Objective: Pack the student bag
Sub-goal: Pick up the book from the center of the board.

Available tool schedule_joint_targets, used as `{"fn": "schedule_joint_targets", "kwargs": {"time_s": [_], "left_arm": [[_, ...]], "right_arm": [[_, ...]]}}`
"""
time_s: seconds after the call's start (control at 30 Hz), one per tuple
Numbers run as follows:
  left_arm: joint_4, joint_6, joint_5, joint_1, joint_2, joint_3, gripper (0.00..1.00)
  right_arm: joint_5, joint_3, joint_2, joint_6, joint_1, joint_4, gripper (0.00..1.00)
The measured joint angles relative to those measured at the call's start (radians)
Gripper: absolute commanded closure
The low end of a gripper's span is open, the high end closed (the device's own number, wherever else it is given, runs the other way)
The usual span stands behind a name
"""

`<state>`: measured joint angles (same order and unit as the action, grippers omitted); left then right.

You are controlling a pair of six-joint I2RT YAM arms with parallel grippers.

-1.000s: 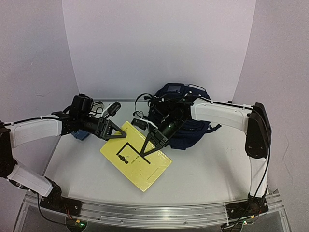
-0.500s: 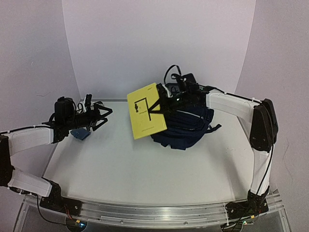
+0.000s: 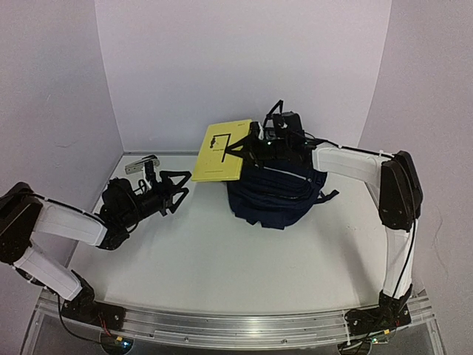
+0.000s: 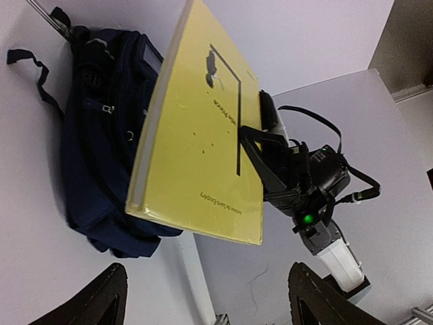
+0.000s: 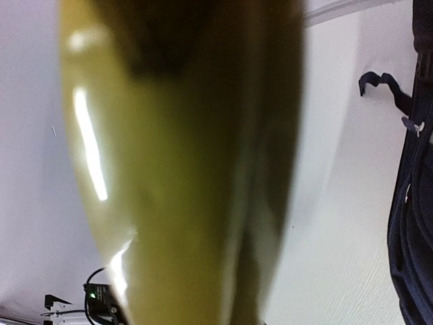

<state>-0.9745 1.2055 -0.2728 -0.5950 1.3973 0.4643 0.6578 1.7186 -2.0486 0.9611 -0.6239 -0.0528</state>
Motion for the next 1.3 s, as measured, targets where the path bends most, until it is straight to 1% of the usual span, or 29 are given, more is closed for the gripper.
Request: {"fn": "schedule_joint_targets", "kwargs": {"time_s": [0.17, 0.27, 0.37, 0.53, 0.63, 0.7, 0.87, 0.97, 1.2, 1.3], "left_arm": [[-0.207, 0.05, 0.129, -0.102, 0.18, 0.003, 0.21], [-0.265, 0.079, 0.178, -0.129, 0.291, 0.037, 0.24], [-0.266, 0.085, 0.208, -0.142, 0.373, 0.098, 0.24], [-0.299, 0.058, 0.235, -0.165, 0.388, 0.178, 0.26], [-0.321, 0.048, 0.233, -0.171, 0.388, 0.2, 0.29], [-0.321, 0.048, 0.232, -0.172, 0.388, 0.211, 0.33], [-0.328, 0.06, 0.227, -0.172, 0.405, 0.247, 0.52], [-0.328, 0.058, 0.222, -0.172, 0.409, 0.261, 0.61], [-0.334, 0.043, 0.226, -0.172, 0.408, 0.264, 0.71], [-0.318, 0.041, 0.231, -0.172, 0.408, 0.265, 0.78]], "right_arm": [[-0.018, -0.049, -0.015, 0.138, -0.004, -0.093, 1.0], [-0.03, -0.087, -0.02, 0.214, -0.002, -0.17, 1.0], [-0.041, -0.12, -0.022, 0.264, 0.0, -0.228, 1.0], [-0.048, -0.161, -0.022, 0.308, 0.002, -0.293, 1.0], [-0.048, -0.176, -0.022, 0.336, 0.002, -0.328, 1.0], [-0.048, -0.182, -0.026, 0.357, 0.001, -0.369, 1.0], [-0.048, -0.205, -0.031, 0.406, -0.004, -0.478, 0.99], [-0.048, -0.221, -0.032, 0.43, -0.011, -0.535, 0.99], [-0.073, -0.294, -0.036, 0.472, -0.04, -0.658, 0.96], [-0.087, -0.312, -0.046, 0.488, -0.045, -0.7, 0.96]]}}
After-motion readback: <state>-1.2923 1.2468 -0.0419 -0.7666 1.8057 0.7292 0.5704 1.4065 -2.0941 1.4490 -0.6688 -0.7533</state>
